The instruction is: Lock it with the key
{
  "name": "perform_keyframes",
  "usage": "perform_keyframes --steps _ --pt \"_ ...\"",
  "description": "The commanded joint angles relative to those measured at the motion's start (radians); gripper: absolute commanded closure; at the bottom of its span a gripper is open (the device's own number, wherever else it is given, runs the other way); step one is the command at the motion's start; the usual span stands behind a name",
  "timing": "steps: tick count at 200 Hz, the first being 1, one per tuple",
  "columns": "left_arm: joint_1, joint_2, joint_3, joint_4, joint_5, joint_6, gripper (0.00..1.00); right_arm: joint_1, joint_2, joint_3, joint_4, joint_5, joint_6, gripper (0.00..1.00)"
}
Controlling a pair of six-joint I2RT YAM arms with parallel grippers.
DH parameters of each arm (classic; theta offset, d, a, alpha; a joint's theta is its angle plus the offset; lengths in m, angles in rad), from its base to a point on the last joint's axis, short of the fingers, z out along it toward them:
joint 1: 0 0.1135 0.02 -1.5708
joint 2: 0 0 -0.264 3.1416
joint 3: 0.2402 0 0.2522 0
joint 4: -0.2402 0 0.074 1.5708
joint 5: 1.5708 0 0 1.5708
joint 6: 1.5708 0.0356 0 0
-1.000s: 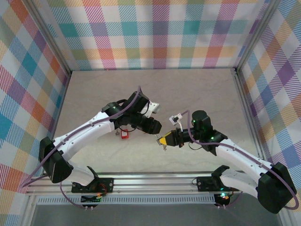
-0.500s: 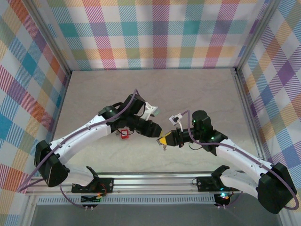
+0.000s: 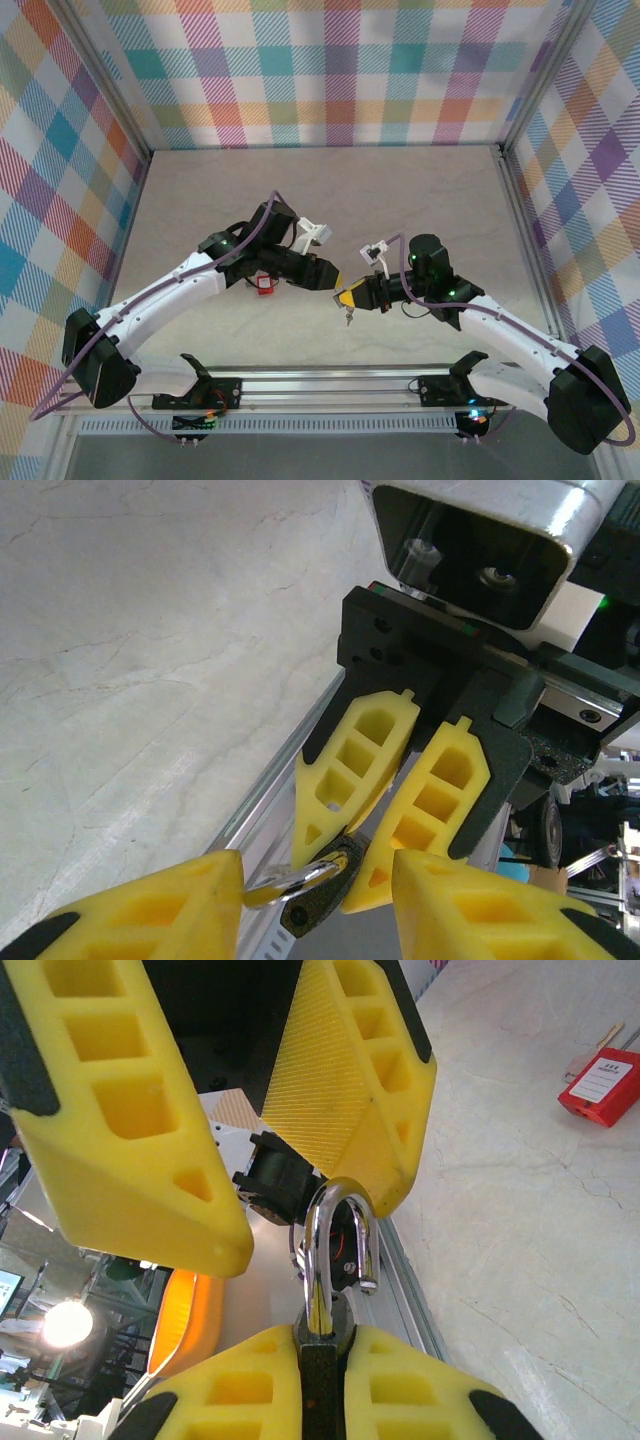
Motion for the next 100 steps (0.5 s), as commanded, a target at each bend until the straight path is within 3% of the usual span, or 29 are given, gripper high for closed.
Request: perform_keyframes --steps 1,100 --pt "0.015 -0.024 -0.012 0.021 0.027 -0.006 0.57 -0.001 -0.014 0.022 0.038 -0.023 -0.008 1.00" --pt "0.012 -0.009 -0.039 0.067 0.067 -0.023 0.57 0.000 0.017 0.021 0.068 -0.037 0.006 1.00"
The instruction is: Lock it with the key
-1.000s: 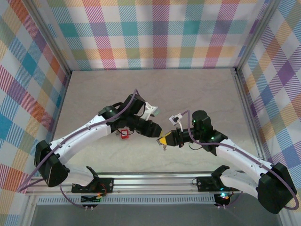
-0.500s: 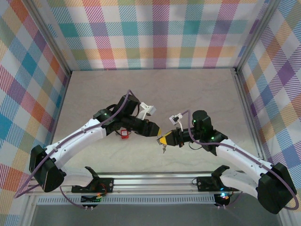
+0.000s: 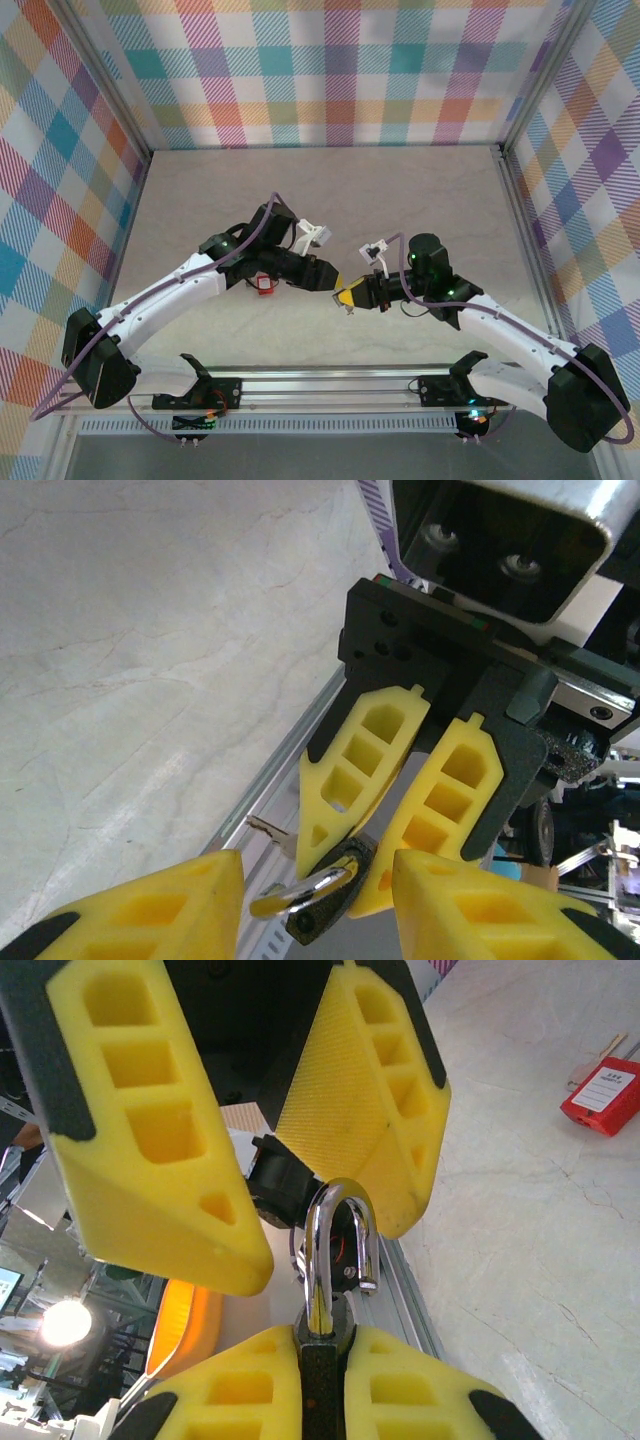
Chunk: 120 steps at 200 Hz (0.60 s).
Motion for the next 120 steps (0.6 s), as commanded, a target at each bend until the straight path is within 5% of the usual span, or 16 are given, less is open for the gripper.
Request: perform_keyframes --steps 1,120 --pt "0.007 -0.007 -0.010 0.042 0.045 -0.015 0.57 0.000 0.003 0.021 0.040 -0.033 0.005 1.00" --pt "0.007 -0.032 -0.025 0.051 0.076 -0.011 0.63 0.001 -0.003 0.022 0.023 -0.019 -0.006 1.00"
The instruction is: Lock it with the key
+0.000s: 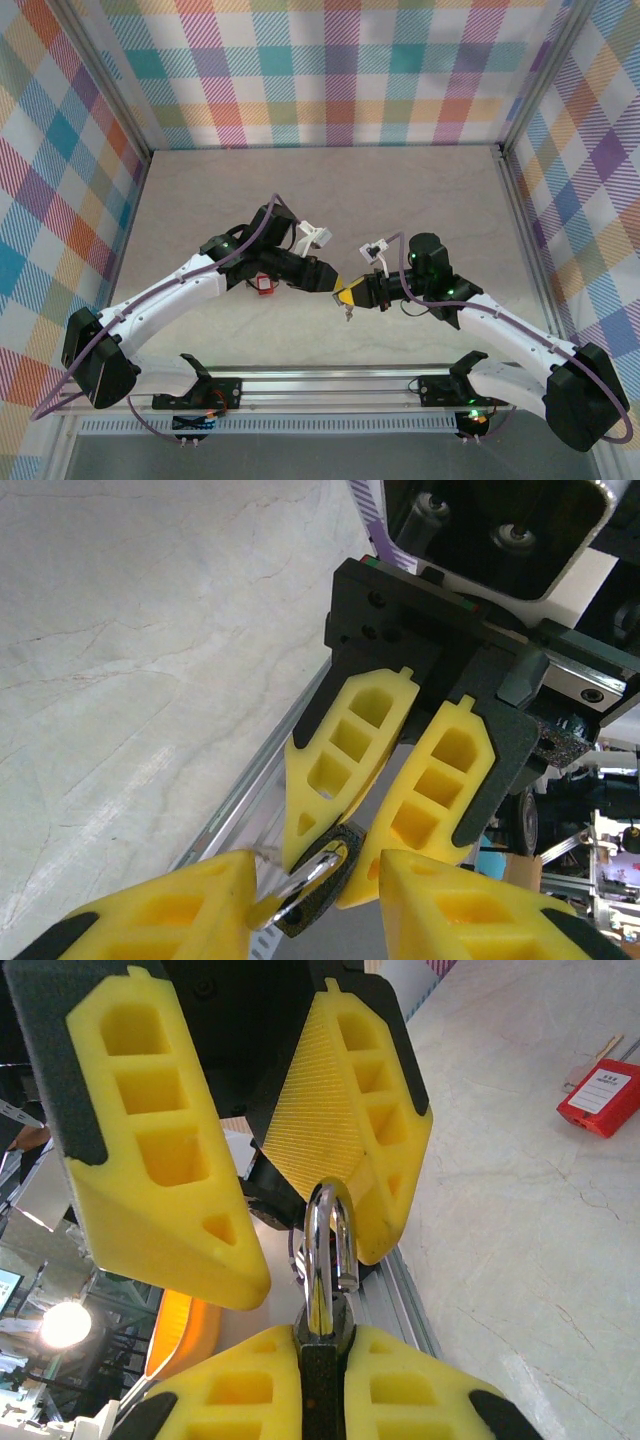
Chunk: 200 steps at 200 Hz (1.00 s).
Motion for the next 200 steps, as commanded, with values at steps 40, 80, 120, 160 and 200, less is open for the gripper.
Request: perform_keyframes --steps 40,80,120,160,200 --pt "0.008 -0.036 -0.006 0.012 0.035 0.012 0.64 0.000 -0.010 0.020 0.017 -0.015 -0.006 1.00" --pt "0.007 -0.042 -0.003 0.001 0.028 0.021 0.65 0.000 -0.012 0.019 0.017 -0.016 -0.006 1.00" --pt "0.008 -0.042 -0.004 -0.012 0.020 0.040 0.66 0.000 -0.018 0.016 0.028 -0.023 0.003 1.00" --pt "0.009 -0.043 -0.006 -0.017 0.015 0.052 0.70 0.000 -0.022 0.008 0.051 -0.042 0.017 1.00" --pt "0.009 -0.052 -0.003 -0.026 0.006 0.062 0.72 0.000 -0.028 0.005 0.057 -0.044 0.020 1.00"
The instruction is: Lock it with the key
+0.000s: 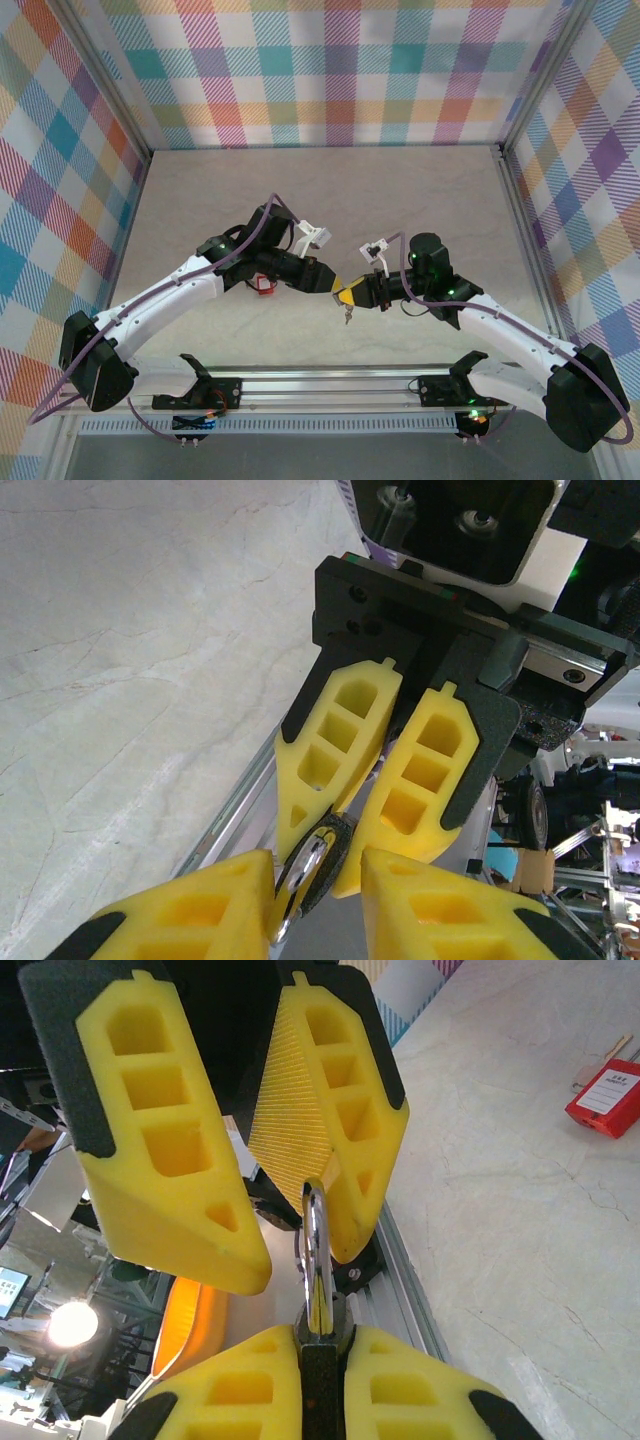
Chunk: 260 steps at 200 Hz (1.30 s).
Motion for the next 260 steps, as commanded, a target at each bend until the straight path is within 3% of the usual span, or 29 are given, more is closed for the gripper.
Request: perform_keyframes --steps 1,260 --pt "0.010 -0.030 -0.003 -0.020 0.007 0.026 0.72 -0.001 -0.023 0.005 0.046 -0.034 0.002 1.00" --pt "0.015 -0.071 -0.005 -0.025 -0.014 0.048 0.78 -0.001 -0.037 -0.012 0.118 -0.083 0.045 1.00"
